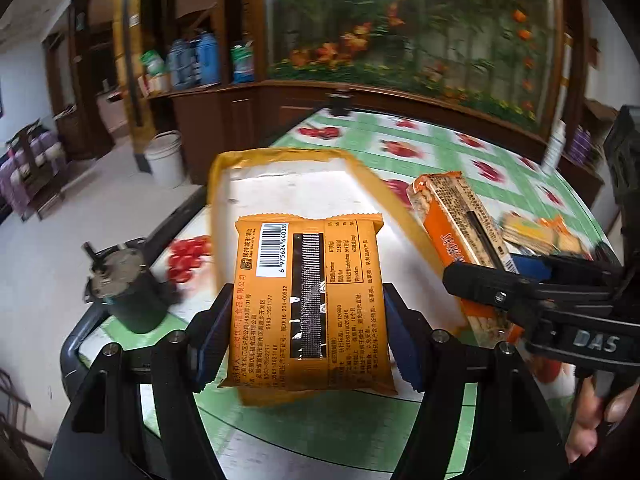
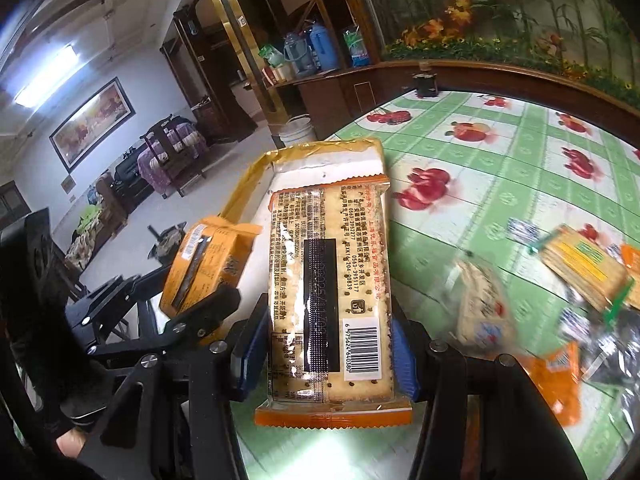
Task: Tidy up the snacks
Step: 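Lower both packs into the yellow tray and open both grippers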
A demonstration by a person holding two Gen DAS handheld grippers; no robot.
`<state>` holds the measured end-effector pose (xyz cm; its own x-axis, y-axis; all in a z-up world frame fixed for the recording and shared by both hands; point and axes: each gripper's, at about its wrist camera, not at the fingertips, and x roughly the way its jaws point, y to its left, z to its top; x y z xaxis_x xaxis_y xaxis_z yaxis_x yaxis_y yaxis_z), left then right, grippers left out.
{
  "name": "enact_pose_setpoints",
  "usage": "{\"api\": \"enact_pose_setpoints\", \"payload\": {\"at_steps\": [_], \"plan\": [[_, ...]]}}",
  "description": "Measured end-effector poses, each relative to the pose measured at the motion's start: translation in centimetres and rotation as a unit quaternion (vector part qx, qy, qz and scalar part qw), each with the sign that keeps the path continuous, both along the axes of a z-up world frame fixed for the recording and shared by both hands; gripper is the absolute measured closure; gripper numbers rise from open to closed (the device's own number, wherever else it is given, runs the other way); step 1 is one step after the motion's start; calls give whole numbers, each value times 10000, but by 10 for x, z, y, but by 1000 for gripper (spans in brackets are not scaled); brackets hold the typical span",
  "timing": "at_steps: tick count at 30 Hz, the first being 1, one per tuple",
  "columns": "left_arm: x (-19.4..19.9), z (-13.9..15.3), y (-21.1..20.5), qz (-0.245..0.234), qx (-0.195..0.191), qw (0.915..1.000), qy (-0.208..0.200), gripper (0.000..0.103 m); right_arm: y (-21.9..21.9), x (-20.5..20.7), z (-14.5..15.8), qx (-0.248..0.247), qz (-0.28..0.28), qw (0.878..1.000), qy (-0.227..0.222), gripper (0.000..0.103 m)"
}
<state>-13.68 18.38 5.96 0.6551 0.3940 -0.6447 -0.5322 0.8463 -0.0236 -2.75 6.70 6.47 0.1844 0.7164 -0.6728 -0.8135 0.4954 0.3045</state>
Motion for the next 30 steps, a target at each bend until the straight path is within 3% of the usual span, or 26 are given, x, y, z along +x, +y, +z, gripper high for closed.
{"api": "enact_pose_setpoints", "payload": {"at_steps": [10,20,30], "plan": [[-11,-1,19,301,-43,9995,-41,34,60,-1,-24,-316,133,9994,25,49],[-13,-2,25,292,-145,9995,-9,34,41,-15,-41,-542,403,9973,285,49],[26,8,56,55,-574,9978,330,34,48,4,-6,-367,258,9985,320,49]]}}
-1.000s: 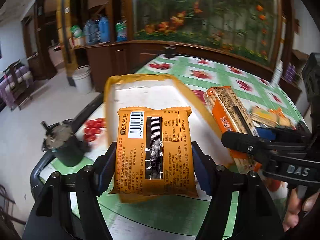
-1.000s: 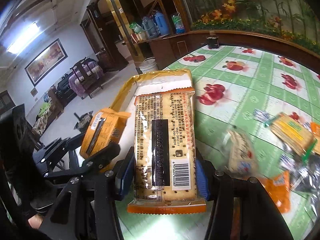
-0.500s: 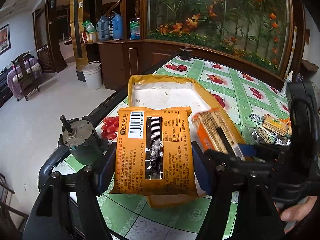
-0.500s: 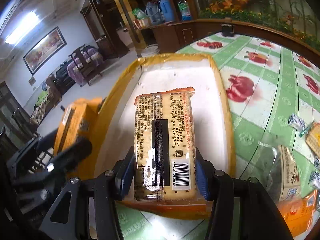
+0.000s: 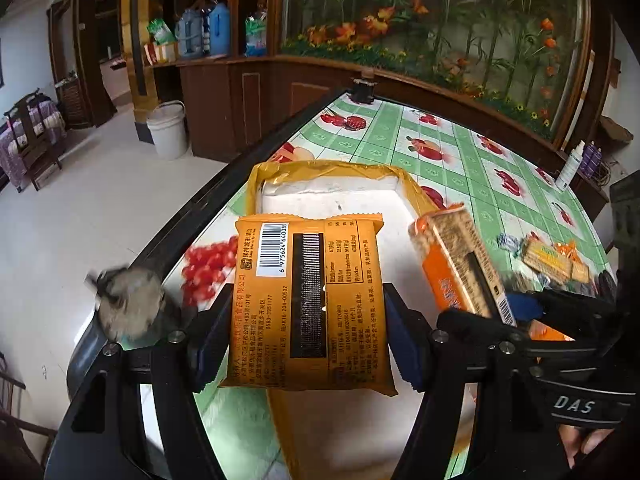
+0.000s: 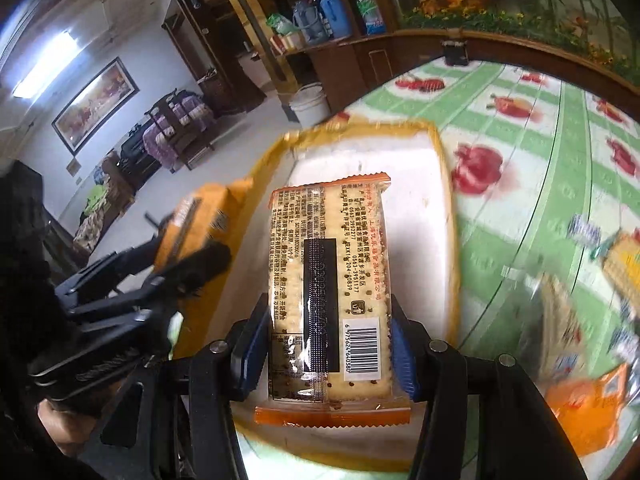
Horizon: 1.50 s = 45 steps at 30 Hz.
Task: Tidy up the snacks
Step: 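Lower both packs into the yellow tray and open both grippers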
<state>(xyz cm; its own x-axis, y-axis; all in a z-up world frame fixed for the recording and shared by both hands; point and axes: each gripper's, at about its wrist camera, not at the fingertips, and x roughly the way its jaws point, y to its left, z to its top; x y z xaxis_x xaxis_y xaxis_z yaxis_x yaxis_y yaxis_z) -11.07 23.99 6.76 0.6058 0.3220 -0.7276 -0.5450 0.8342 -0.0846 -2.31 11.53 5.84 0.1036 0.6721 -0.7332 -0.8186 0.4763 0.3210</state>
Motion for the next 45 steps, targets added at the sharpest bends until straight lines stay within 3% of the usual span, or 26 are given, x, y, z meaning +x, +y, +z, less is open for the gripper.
{"api": "enact_pose_setpoints", "payload": {"at_steps": [3,9,15,21,35,39,45], "plan": [[27,-1,12,-36,52,9995,296,34,14,17,9,26,-117,9999,110,49],[63,-20,40,143,-243,9970,727,34,50,62,6,-122,-399,9985,357,49],[78,-23,43,288,49,9946,993,34,80,93,-15,-289,-362,9956,815,49],[85,-28,37,138,-60,9949,995,34,97,114,-31,-437,-342,9915,1176,49],[83,-33,34,122,-176,9955,920,34,103,117,-31,-411,-419,9913,1178,45],[72,-23,31,112,-247,9971,713,34,89,114,-22,-163,-416,9916,1213,45],[50,-6,18,55,-294,9990,325,34,52,111,-2,655,-642,9849,1469,45]]}}
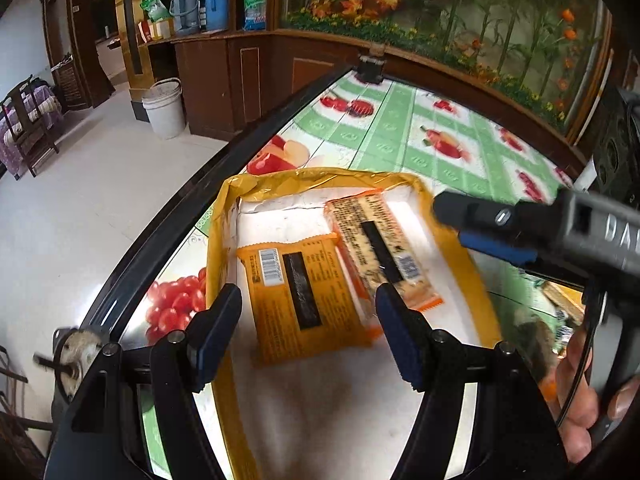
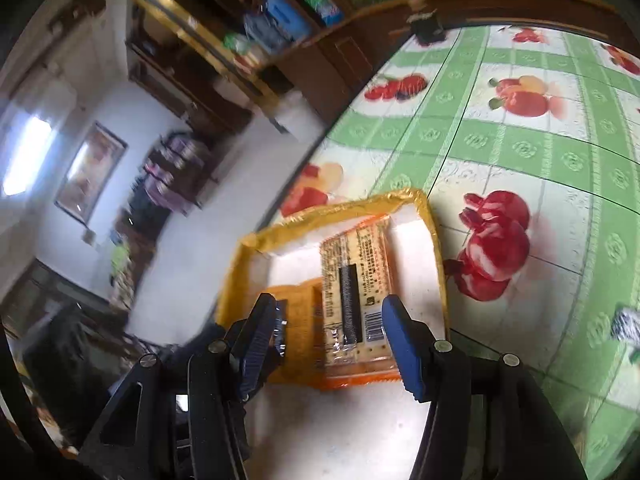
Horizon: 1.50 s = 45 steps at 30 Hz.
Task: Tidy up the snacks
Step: 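Lower both packs into the yellow tray and open both grippers, then grasp the clear bag of dried snack with the left gripper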
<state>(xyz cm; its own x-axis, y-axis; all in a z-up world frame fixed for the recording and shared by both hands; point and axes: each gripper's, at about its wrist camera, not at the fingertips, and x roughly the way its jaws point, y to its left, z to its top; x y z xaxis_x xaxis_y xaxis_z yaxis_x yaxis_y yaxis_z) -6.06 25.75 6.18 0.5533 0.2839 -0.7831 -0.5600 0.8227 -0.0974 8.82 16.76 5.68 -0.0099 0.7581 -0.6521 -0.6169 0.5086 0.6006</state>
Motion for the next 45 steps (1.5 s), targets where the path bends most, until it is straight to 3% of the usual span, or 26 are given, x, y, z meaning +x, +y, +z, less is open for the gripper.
{"api": "enact_pose_setpoints", "payload": {"at_steps": [5,10,13,18,22,28,31,35,37,41,45], "plan": [[-18,13,-18,-102,-78,9992,-366,34,-40,-4,16,758,-451,9959,174,45],[-30,23,-40,-259,-52,9976,-640,34,-79,-12,15,1636,-557,9806,922,46],[-35,28,-56,-416,48,9968,-679,34,-103,-20,20,1866,-577,9763,930,46],[-43,31,-79,-719,215,9945,-734,34,-164,-29,33,1923,-558,9780,579,42],[-42,26,-99,-1026,172,9919,-734,34,-217,-33,37,1524,-578,9866,-53,38],[-34,10,-139,-1591,-18,9855,-596,34,-288,-48,18,1124,-533,9904,-601,34],[-23,3,-154,-1831,-115,9820,-453,34,-314,-43,5,1153,-751,9896,-430,34],[5,0,-153,-1853,-695,9797,-316,34,-321,-35,0,1325,-896,9870,-142,34],[18,0,-156,-1883,-805,9784,-269,32,-322,-34,0,1332,-898,9869,-148,34],[58,-7,-166,-1827,-788,9799,157,29,-326,-34,1,1422,-952,9852,-145,34],[88,-25,-175,-1763,-489,9807,690,29,-330,-34,3,1533,-1023,9828,-102,34]]}}
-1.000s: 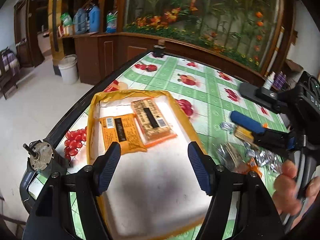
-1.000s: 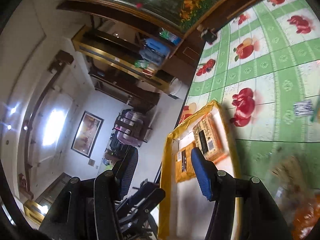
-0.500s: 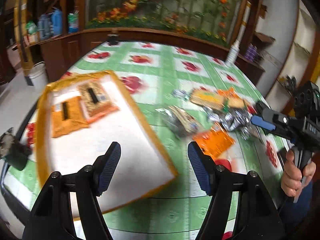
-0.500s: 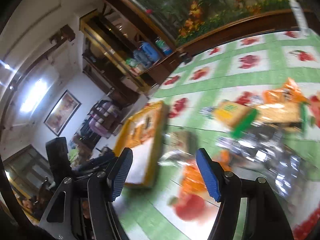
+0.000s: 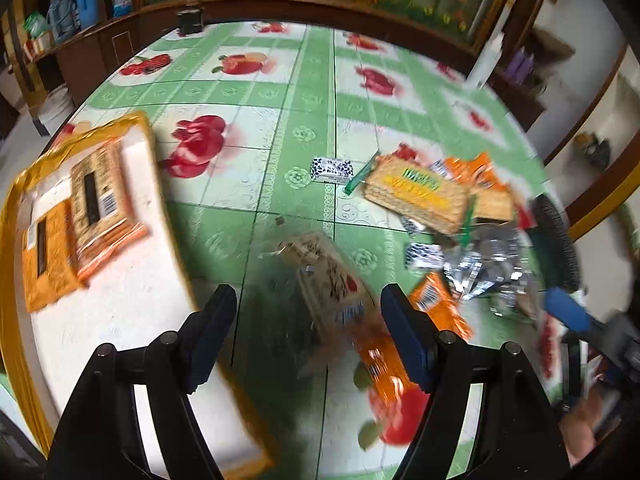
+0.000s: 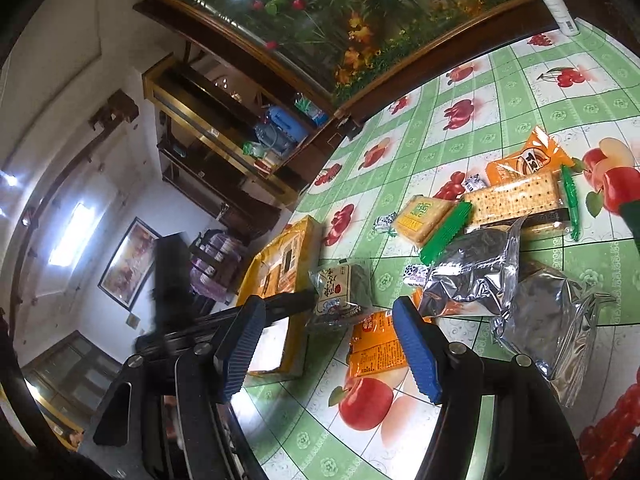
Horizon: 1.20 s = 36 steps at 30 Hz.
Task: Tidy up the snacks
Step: 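Grasp the clear bag of dried snack with the left gripper, then carry the clear bag toward the tray while the right gripper grasps orange biscuit packs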
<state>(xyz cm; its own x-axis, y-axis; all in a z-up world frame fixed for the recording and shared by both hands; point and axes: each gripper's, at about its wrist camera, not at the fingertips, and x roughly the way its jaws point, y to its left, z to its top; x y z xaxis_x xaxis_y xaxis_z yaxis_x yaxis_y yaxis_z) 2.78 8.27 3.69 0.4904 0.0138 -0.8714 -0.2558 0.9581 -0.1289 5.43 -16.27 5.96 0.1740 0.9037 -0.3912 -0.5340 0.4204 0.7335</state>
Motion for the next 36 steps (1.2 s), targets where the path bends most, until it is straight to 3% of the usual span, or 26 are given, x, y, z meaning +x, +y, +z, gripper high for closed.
{"api": "enact_pose_setpoints", "payload": {"at_steps": [2,7,9,10,14,17,22,25,29,36], "plan": [[9,-9,-3,96,218,9996,180,28,-2,0,2,56,-22,10000,12,34],[22,-30,-12,-5,206,9991,377,29,-2,-2,4,37,5,10000,-34,34],[20,-32,-23,-106,515,9983,241,34,-1,-2,4,21,-5,10000,-29,34],[17,-31,-26,-137,523,9985,129,44,-1,-2,4,7,-2,10000,-23,34],[5,-27,-22,-163,330,9993,-108,51,5,-1,-1,-170,15,9998,35,34],[-14,-19,-17,-201,34,9992,-336,51,11,0,-8,-437,10,9990,106,34],[-41,6,-10,-199,-133,9967,-781,51,30,1,-27,-1060,173,9938,289,34],[-58,20,0,-162,-132,9948,-1001,51,39,2,-39,-1490,185,9878,400,34],[-85,32,13,-54,-31,9924,-1226,51,48,1,-48,-1716,237,9836,494,34],[-109,36,33,205,19,9897,-1417,51,86,-3,-46,-2311,153,9726,178,34]]}}
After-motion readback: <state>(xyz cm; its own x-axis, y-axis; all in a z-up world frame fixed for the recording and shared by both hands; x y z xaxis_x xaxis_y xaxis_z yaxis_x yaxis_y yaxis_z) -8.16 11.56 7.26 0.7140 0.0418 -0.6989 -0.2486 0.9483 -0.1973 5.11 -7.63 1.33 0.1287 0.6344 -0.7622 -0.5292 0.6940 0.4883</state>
